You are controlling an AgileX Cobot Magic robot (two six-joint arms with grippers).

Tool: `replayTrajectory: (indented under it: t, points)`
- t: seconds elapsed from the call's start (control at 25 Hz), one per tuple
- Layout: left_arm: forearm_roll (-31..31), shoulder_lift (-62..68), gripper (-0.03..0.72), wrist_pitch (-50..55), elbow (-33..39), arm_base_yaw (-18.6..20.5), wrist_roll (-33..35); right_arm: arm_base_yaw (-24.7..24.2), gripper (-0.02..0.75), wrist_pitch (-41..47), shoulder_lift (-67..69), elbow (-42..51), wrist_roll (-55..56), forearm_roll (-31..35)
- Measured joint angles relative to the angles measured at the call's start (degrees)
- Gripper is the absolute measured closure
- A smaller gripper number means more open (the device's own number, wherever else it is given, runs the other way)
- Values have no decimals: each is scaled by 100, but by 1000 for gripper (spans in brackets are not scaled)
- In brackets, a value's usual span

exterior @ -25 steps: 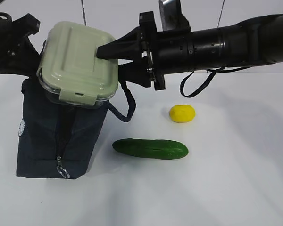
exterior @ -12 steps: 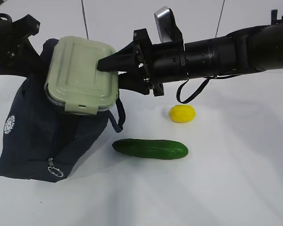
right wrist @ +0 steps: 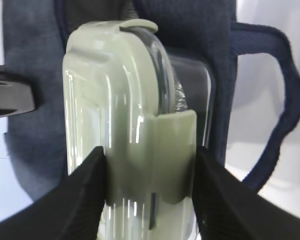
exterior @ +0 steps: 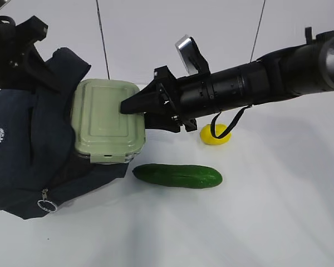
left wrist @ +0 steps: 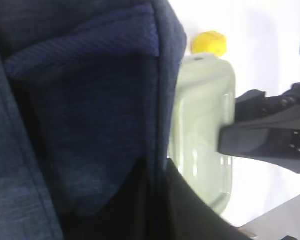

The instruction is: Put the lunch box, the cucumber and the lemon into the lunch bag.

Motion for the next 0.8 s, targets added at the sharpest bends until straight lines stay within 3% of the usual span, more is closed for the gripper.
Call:
replayTrajectory:
  t: [0.28,0.56,0.8]
  points:
    - [-99,0,680,0,0,-26,0,0,337,-157,13,0,-4,0]
    - [-129,0,680,-150,0,-470,0,0,337,-183,13,0,-38,21]
    - [-300,0,680,-197,0,-496,-4,117,337,-173,17,0,-118,148]
